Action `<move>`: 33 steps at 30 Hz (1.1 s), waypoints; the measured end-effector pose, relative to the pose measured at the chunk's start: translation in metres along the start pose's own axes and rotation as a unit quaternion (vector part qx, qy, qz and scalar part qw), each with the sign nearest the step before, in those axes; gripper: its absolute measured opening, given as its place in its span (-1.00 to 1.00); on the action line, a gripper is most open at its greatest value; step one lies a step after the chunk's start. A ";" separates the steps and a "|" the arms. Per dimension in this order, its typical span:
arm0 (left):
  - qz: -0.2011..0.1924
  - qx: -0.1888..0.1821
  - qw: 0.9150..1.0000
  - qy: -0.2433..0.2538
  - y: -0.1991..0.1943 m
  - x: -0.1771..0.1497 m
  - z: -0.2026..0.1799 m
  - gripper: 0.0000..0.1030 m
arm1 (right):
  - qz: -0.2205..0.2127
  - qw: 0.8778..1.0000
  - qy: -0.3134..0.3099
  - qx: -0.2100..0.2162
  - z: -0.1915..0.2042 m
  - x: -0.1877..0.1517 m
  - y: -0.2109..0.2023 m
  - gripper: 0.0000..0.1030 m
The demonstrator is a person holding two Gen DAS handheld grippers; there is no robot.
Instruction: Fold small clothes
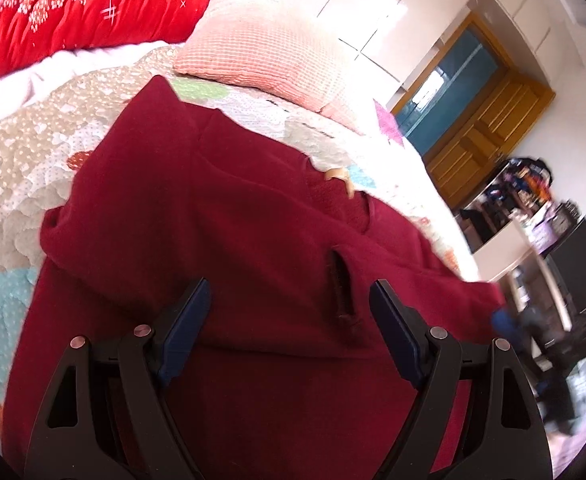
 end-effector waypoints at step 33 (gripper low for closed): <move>0.035 0.141 0.985 0.092 0.025 0.045 0.035 -0.83 | -0.085 0.981 0.158 -0.078 -0.100 0.037 -0.049 0.44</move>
Point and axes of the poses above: each gripper's, at about its wrist camera, not at the fingertips, and y roughly the way its jaws point, z to its left, x to its top, the point moved 8 cm from there along y, roughly the way its jaws point, and after that the axes turned 14 degrees about -z, right-handed, at the moved point
